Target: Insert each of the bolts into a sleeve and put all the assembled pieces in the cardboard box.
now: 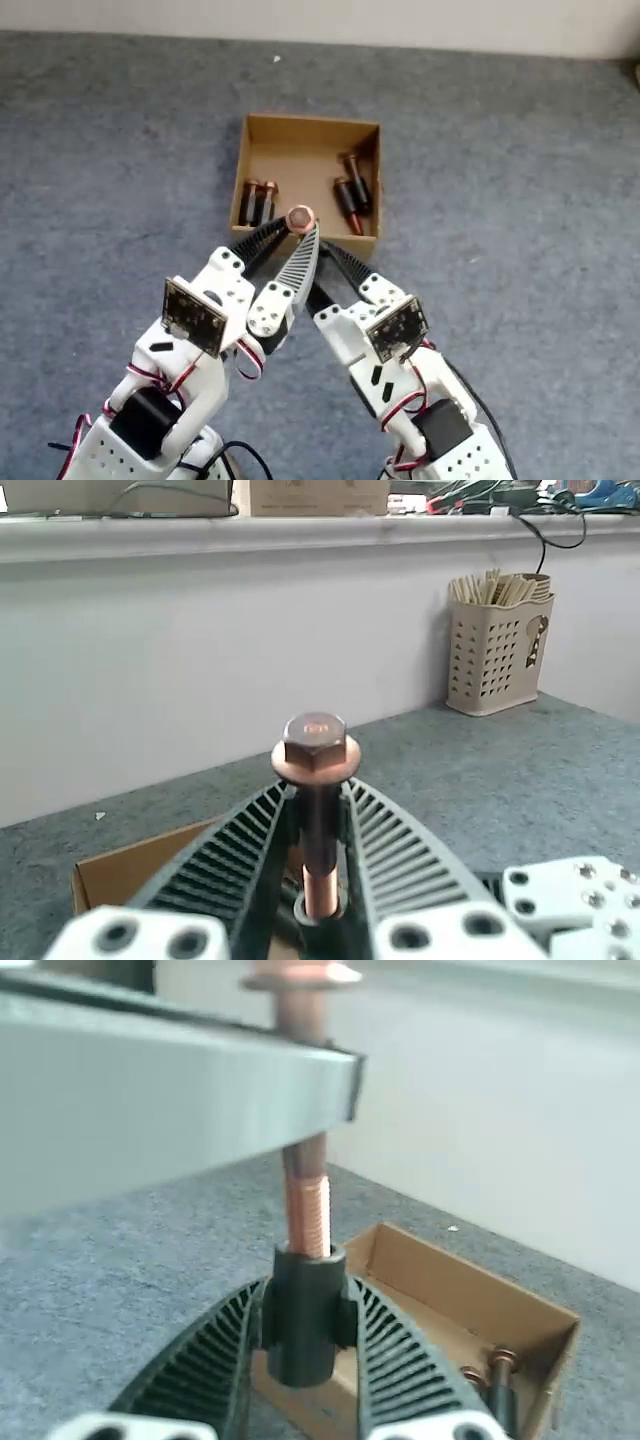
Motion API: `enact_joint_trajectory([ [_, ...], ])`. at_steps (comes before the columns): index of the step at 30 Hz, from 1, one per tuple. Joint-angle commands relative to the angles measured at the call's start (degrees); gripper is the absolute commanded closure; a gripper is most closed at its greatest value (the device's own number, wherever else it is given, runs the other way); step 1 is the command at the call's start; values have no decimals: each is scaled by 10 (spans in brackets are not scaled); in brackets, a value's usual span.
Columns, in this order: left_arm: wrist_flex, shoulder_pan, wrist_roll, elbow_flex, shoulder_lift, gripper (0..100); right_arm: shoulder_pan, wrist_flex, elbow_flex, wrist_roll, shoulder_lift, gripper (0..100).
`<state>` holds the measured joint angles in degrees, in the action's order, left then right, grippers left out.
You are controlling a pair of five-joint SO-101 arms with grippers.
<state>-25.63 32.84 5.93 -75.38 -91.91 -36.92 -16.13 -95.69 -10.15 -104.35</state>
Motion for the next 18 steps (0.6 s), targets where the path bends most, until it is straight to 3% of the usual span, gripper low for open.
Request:
enact_joint_trajectory([
  [1,-20,15,6,12,3,994,26,36,-57,-4,-9,993],
  [9,-21,10,4,5,8,992,25,36,-57,-4,-9,993],
  [12,-21,9,2,-5,9,944,25,33,-57,-4,-9,993],
  [15,-28,9,-40,-15,9,878,28,31,-57,-4,-9,993],
  [18,-57,9,-75,-13,9,874,28,15,-57,-4,-9,993],
])
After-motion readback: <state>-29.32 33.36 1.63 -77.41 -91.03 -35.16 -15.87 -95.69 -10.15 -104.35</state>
